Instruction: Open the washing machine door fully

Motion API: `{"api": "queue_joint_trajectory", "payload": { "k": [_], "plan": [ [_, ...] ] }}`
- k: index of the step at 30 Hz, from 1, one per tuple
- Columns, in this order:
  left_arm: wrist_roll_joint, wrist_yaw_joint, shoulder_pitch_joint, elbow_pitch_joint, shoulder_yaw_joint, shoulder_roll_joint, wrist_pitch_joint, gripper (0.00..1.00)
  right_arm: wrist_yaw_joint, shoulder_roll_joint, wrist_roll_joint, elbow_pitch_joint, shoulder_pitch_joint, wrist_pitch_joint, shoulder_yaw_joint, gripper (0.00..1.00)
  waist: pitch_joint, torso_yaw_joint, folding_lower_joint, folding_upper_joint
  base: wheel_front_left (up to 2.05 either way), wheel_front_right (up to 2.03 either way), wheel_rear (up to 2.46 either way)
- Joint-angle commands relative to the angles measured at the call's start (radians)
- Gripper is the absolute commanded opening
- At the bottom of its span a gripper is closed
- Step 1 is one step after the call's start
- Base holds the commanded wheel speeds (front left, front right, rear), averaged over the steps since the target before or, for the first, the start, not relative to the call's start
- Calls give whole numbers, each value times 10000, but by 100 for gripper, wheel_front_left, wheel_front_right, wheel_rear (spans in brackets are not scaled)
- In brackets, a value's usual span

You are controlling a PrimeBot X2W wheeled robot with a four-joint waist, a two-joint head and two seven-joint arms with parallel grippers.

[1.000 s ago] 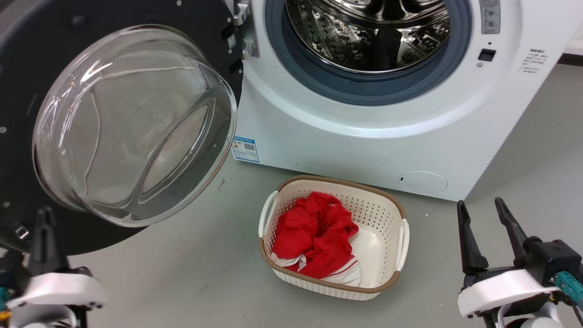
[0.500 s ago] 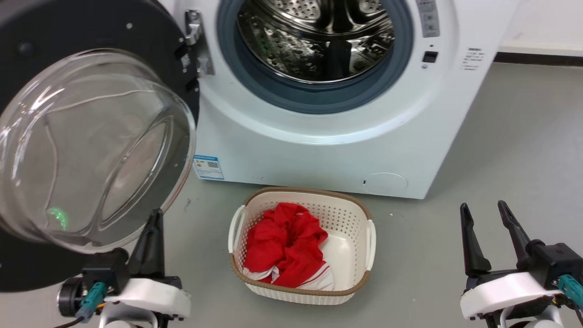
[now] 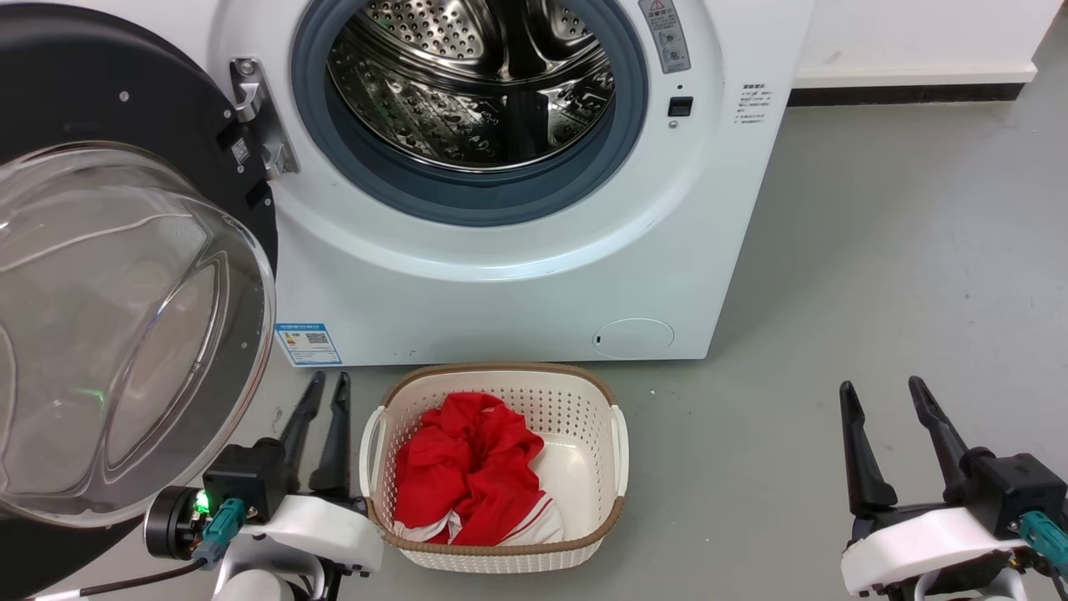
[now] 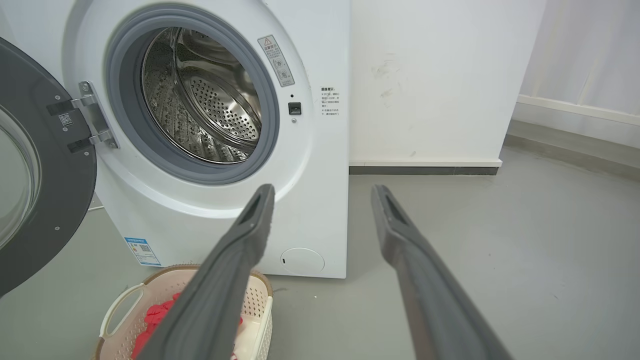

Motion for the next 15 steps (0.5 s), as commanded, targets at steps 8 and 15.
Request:
{"api": "queue_joint_trajectory", "payload": {
  "k": [8,15],
  "plan": [
    [135,119,70,-20,84,-76,-71,100,-7,22,92,-70,129,28,32,100,-103,-83,1,0,0,0,0],
    [164,173,231,-75,156,-247,-54,100,-7,23,187,-21,101,5,97,100,-38,15,1,0,0,0,0]
  ]
}}
